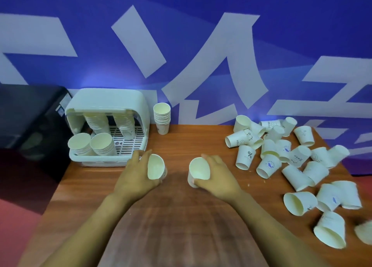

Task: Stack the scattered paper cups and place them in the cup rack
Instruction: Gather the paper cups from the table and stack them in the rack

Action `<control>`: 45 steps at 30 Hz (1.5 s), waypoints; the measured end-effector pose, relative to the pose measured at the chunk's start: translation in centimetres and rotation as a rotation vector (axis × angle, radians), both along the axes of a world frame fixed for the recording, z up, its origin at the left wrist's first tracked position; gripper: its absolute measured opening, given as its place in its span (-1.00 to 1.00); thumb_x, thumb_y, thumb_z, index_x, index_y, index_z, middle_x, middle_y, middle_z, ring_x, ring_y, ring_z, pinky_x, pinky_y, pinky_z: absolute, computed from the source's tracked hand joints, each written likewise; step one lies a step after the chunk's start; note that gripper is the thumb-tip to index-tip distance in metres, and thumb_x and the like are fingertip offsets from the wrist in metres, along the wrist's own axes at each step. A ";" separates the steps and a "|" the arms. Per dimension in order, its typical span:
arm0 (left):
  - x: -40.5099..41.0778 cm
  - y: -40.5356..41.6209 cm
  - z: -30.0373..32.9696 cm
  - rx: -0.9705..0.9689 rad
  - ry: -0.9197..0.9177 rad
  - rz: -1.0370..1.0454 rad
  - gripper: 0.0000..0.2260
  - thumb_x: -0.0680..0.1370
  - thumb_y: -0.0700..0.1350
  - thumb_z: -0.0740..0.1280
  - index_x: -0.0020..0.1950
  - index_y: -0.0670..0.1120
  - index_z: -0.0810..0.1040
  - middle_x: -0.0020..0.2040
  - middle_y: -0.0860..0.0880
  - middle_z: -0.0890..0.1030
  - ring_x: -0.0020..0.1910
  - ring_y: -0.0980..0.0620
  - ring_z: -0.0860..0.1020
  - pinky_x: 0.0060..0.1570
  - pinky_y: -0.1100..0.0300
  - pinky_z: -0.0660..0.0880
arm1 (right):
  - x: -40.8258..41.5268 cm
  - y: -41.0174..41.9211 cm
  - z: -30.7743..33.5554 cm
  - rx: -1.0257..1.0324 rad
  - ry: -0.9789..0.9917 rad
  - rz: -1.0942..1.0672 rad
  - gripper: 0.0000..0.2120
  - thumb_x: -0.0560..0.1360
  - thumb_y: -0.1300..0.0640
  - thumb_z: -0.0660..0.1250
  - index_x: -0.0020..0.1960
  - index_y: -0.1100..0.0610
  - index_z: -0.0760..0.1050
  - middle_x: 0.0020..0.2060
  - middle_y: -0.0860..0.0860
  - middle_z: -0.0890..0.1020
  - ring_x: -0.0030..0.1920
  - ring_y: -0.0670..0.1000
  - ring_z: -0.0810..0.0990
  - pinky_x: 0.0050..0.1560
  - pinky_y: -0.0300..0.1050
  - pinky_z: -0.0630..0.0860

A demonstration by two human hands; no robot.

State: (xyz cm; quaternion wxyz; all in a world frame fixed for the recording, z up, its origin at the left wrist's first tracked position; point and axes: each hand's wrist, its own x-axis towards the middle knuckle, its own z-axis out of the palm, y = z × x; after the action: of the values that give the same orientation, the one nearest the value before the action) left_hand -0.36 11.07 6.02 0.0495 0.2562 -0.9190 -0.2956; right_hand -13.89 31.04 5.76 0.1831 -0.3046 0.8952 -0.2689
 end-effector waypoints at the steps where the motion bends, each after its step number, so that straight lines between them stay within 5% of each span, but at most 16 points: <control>1: -0.2 -0.2 0.1 0.011 0.016 -0.006 -0.25 0.37 0.08 0.46 0.48 -0.02 0.23 0.30 -0.01 0.27 0.26 -0.07 0.39 0.18 0.10 0.41 | 0.2 -0.4 0.2 0.008 0.006 0.003 -0.20 0.34 -0.12 0.43 0.48 0.00 0.18 0.35 -0.05 0.31 0.35 0.01 0.31 0.32 -0.05 0.34; 10: 0.2 -8.0 0.4 0.062 0.057 -0.144 -0.27 0.36 0.06 0.47 0.45 0.13 0.22 0.28 0.06 0.23 0.24 -0.02 0.42 0.14 0.12 0.45 | 1.0 -7.7 3.0 0.022 0.141 -0.101 -0.21 0.35 -0.09 0.44 0.47 -0.06 0.16 0.37 -0.04 0.30 0.33 0.02 0.34 0.28 -0.06 0.39; 17: 5.1 -19.8 2.0 0.024 0.138 -0.043 -0.33 0.42 0.16 0.41 0.46 0.13 0.21 0.34 0.08 0.22 0.29 0.02 0.37 0.19 0.07 0.43 | 4.8 -21.6 3.1 -0.051 0.110 0.021 -0.31 0.36 -0.02 0.44 0.43 -0.02 0.25 0.31 0.01 0.33 0.31 0.06 0.36 0.28 -0.10 0.35; 26: 8.9 -28.2 0.9 -0.056 0.152 0.123 -0.23 0.42 -0.01 0.45 0.51 0.11 0.10 0.35 0.04 0.23 0.26 -0.05 0.36 0.11 0.04 0.46 | 8.8 -31.9 0.2 -0.183 0.095 0.010 -0.24 0.39 0.03 0.44 0.49 0.02 0.16 0.37 -0.04 0.26 0.39 -0.06 0.26 0.29 -0.26 0.22; 38: 5.2 -29.4 -4.5 -0.125 -0.061 -0.020 -0.29 0.47 0.04 0.37 0.52 0.04 0.07 0.46 0.01 0.16 0.37 -0.10 0.28 0.26 -0.01 0.38 | 8.1 -34.8 -3.8 0.019 0.057 0.027 -0.21 0.40 -0.08 0.41 0.51 0.00 0.10 0.46 -0.06 0.18 0.45 -0.01 0.19 0.41 -0.10 0.24; 45: 4.2 -29.5 -6.3 -0.096 -0.332 -0.063 -0.17 0.47 0.09 0.36 0.55 0.05 -0.13 0.57 -0.03 -0.13 0.53 -0.13 -0.01 0.39 -0.09 0.23 | 7.8 -33.7 -6.4 0.078 -0.076 0.048 -0.14 0.39 -0.14 0.40 0.53 -0.03 0.01 0.51 -0.13 0.14 0.48 -0.02 0.16 0.47 -0.05 0.16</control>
State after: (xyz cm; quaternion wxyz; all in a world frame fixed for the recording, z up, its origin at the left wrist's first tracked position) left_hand 3.82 -18.48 -0.29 -0.1001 0.2697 -0.9352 -0.2065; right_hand -6.11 -2.62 -0.67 0.2352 -0.3081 0.8898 -0.2409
